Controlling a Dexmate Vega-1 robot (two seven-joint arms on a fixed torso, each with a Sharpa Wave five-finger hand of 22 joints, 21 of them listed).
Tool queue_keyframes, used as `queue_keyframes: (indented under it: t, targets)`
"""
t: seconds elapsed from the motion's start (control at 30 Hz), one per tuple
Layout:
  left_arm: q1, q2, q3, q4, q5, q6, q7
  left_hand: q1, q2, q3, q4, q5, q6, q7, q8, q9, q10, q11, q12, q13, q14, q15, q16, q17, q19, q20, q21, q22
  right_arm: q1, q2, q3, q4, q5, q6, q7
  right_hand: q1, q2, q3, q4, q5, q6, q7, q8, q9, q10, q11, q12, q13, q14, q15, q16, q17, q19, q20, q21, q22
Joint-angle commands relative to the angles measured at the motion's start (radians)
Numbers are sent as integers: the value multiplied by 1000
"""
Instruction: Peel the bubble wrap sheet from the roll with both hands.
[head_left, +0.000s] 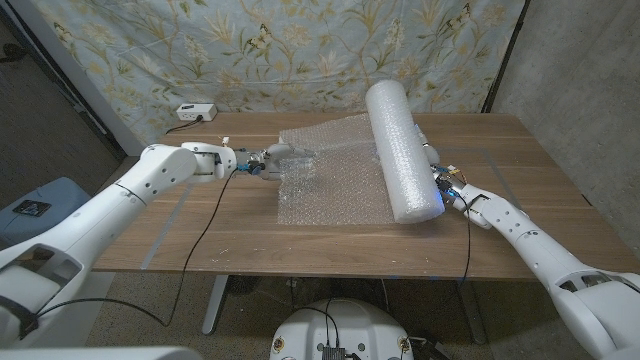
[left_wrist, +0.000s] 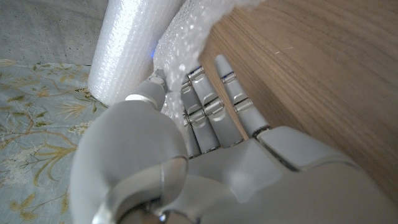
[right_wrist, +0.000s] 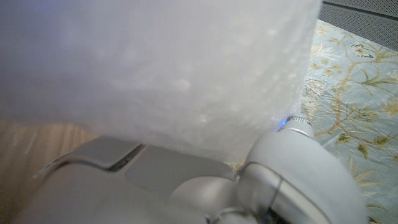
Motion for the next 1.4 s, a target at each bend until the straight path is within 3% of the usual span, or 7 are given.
queue_keyframes:
  t: [0.03, 0.7, 1.4]
  targets:
    - [18, 22, -21, -12, -21, 10, 7, 12, 4, -3, -4, -4, 22, 20, -4, 5, 22, -15, -6, 6, 5, -6, -4, 5, -1, 1, 7, 1, -3, -6, 5, -6, -2, -19, -16, -10, 0, -9, 1, 9, -5, 14, -1, -1, -2, 9, -5, 1, -2, 4, -2, 2, 3, 8, 6, 5]
    - [61, 29, -51, -4, -61, -2, 28, 12, 5, -3, -2, -4, 22, 20, -7, 7, 24, -16, -11, 8, 7, -5, -8, 7, -4, 0, 16, 0, -10, -49, -4, -46, 10, -117, -76, -20, 7, -21, 11, 23, -15, 20, -4, -6, 6, 12, -15, 1, 4, 12, -1, 0, 8, 17, 9, 5]
    - [74, 34, -67, -13, -90, 8, 64, 11, 3, -4, -3, -4, 24, 20, -9, 8, 28, -17, -15, 9, 11, -5, -11, 10, -7, -1, 24, -1, 24, -64, -14, 8, 7, -180, -51, -40, 10, -39, 25, 35, -28, 35, -8, -11, 12, 14, -24, 0, 9, 29, 1, -1, 22, 34, 14, 5]
